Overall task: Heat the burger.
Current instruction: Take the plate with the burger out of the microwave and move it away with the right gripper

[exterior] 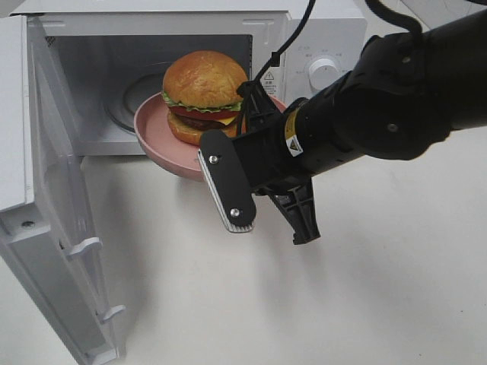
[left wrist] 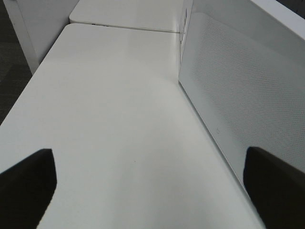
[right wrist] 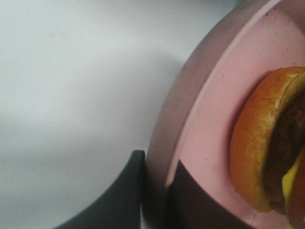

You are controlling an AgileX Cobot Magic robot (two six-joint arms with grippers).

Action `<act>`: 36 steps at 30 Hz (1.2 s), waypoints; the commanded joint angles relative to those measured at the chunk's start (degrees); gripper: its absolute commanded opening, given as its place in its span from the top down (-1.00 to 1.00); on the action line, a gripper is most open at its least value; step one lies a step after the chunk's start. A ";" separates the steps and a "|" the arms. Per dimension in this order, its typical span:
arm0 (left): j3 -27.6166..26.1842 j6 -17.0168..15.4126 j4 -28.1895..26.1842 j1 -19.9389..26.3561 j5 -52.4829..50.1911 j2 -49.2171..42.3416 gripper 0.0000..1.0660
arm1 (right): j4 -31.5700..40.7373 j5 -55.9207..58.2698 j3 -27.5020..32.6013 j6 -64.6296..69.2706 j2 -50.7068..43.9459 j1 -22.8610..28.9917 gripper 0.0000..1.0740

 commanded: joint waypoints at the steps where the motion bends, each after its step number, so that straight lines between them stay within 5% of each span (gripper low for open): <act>1: 0.17 -0.23 -0.17 0.11 -0.63 -1.03 -0.87 | -1.32 -4.18 1.55 0.06 -3.04 -0.29 1.00; 36: 0.17 -0.23 -0.17 0.11 -0.63 -1.03 -0.87 | -2.35 -4.01 19.77 0.17 -26.13 -0.29 1.00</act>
